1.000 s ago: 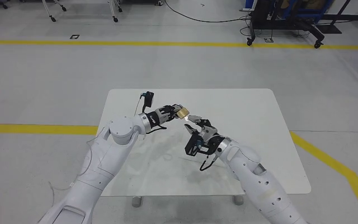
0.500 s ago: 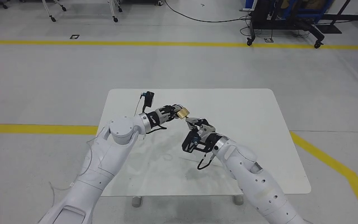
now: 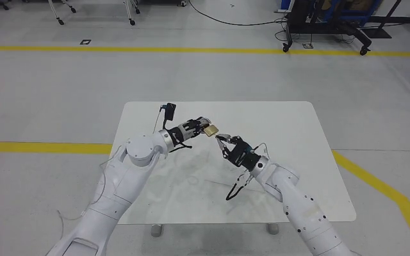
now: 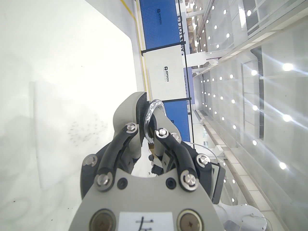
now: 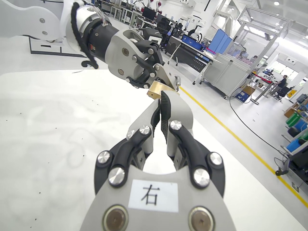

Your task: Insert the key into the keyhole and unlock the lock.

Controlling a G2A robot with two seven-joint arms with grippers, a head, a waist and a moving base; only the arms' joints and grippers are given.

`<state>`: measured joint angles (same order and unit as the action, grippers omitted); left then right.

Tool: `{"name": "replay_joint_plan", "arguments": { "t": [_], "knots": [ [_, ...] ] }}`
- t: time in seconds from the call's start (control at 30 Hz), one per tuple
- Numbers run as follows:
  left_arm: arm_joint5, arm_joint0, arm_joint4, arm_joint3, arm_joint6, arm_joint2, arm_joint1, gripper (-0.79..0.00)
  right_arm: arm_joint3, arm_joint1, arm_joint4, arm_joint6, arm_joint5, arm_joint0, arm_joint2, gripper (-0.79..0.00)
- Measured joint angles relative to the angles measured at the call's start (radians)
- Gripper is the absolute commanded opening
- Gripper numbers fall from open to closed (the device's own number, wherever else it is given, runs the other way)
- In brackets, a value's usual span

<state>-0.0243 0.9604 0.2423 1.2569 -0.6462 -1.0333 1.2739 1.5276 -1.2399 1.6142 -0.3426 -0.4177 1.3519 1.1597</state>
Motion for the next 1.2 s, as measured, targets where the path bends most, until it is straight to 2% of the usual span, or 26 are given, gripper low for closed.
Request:
{"name": "replay_joint_plan", "arguments": {
  "t": [0.2, 0.43, 0.5, 0.6, 0.7, 0.8, 0.83, 0.87, 0.9, 1.07, 1.2],
  "knots": [
    [0.050, -0.029, 0.002, -0.024, -0.041, 0.004, 0.002, -0.785, 0.040, 0.021, 0.004, -0.056, -0.005, 0.048, 0.093, 0.000],
    [0.154, -0.154, -0.139, -0.110, -0.242, 0.134, 0.020, -0.785, 0.147, 0.066, -0.013, -0.075, -0.022, 0.208, 0.368, 0.000],
    [0.189, -0.219, -0.223, -0.148, -0.326, 0.215, 0.038, -0.785, 0.152, 0.069, -0.014, -0.073, -0.025, 0.220, 0.407, 0.000],
    [0.201, -0.317, -0.332, -0.214, -0.424, 0.344, 0.079, -0.785, 0.150, 0.068, -0.014, -0.073, -0.024, 0.214, 0.388, 0.000],
    [0.185, -0.378, -0.351, -0.292, -0.457, 0.445, 0.130, -0.785, 0.150, 0.068, -0.014, -0.073, -0.024, 0.215, 0.388, 0.000],
    [0.152, -0.411, -0.345, -0.379, -0.436, 0.509, 0.178, -0.785, 0.150, 0.068, -0.014, -0.073, -0.024, 0.215, 0.388, 0.000],
    [0.140, -0.418, -0.345, -0.404, -0.425, 0.524, 0.192, -0.594, 0.150, 0.068, -0.014, -0.073, -0.024, 0.215, 0.388, 0.000],
    [0.125, -0.428, -0.344, -0.436, -0.414, 0.540, 0.209, -0.360, 0.150, 0.068, -0.014, -0.073, -0.024, 0.215, 0.388, 0.000],
    [0.114, -0.435, -0.342, -0.459, -0.407, 0.550, 0.221, -0.009, 0.150, 0.068, -0.014, -0.073, -0.024, 0.215, 0.388, 0.000],
    [0.074, -0.480, -0.327, -0.577, -0.414, 0.574, 0.269, 0.000, 0.150, 0.068, -0.014, -0.073, -0.024, 0.215, 0.388, 0.000],
    [0.055, -0.514, -0.317, -0.648, -0.415, 0.555, 0.278, 0.000, 0.150, 0.068, -0.014, -0.073, -0.024, 0.215, 0.388, 0.000]
  ]
}}
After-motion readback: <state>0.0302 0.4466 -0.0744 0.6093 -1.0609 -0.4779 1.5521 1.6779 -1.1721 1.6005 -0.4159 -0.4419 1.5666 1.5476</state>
